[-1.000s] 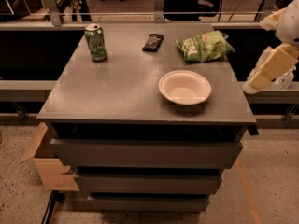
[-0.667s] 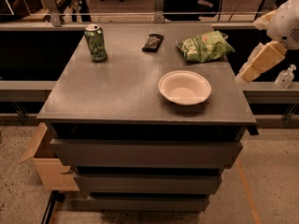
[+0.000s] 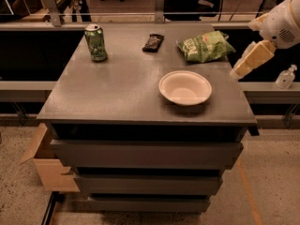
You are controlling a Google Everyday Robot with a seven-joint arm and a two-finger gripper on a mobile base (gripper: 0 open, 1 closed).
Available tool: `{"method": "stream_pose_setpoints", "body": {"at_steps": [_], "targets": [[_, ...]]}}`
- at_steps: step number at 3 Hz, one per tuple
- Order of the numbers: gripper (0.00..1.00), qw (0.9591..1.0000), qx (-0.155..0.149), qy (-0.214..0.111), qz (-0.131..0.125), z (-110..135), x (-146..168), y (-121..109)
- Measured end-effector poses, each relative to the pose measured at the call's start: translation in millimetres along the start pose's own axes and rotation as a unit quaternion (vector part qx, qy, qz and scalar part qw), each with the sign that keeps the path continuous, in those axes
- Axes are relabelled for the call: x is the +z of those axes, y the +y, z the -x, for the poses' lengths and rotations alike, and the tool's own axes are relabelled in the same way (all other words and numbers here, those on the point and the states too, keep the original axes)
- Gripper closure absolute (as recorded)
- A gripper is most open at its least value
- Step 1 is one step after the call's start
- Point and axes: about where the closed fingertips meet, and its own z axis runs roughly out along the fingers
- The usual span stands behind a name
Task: Move green jalapeno chip bag near paper bowl
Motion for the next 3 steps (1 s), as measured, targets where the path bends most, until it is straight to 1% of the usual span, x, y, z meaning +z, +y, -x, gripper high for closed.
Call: {"method": "stream_pose_setpoints", "body": {"at_steps": [1,2,3], "targets": [[0.00,0.9990,0.024,-0.030,-0.022,-7.3,-0.7,-17.0],[0.00,0.9958,0.052,-0.054,-0.052,-16.5,1.6,-43.6],[0.00,0.9918,0.078,-0.068,-0.075,-25.3,15.1,-70.1]]}}
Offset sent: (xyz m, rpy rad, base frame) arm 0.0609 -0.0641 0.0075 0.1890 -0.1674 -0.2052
